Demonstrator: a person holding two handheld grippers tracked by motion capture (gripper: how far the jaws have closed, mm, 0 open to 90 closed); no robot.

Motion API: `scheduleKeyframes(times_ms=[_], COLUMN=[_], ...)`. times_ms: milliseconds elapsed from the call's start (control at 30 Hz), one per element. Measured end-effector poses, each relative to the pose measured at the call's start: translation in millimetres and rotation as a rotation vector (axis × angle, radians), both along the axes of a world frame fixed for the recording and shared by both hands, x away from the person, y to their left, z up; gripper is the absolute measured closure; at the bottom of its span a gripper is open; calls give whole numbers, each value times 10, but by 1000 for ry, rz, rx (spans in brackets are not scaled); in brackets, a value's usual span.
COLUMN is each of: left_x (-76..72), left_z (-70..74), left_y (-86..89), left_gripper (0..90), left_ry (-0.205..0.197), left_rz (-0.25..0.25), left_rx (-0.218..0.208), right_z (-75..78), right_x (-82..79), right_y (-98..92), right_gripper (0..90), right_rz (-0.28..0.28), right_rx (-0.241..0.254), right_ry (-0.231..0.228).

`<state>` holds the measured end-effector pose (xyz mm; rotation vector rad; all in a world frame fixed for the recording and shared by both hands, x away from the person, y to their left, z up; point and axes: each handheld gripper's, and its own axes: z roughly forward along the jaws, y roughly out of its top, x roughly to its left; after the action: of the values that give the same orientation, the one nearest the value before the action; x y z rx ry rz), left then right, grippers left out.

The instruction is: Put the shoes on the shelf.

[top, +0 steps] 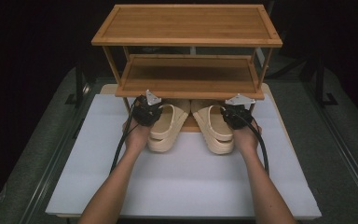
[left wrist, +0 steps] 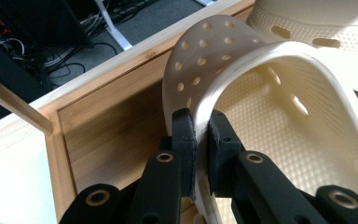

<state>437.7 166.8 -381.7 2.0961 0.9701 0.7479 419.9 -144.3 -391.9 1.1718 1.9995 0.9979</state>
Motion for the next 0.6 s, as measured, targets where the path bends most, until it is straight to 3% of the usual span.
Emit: scheduleKeyframes(times_ms=[233, 600], left_x=[47, 50], left_z=[-58, -68], left_y=[-28, -42], left_gripper=[832, 754], left_ry=[-9, 27], left_rz=[22, -14], left_rx=[-6, -85], right_z=[-55, -87], right_x=[35, 39], right_y=[92, 207], right_gripper=[826, 773], right_rz=[-9, 8], right_rx=[-1, 21], right_ry=[-3, -8])
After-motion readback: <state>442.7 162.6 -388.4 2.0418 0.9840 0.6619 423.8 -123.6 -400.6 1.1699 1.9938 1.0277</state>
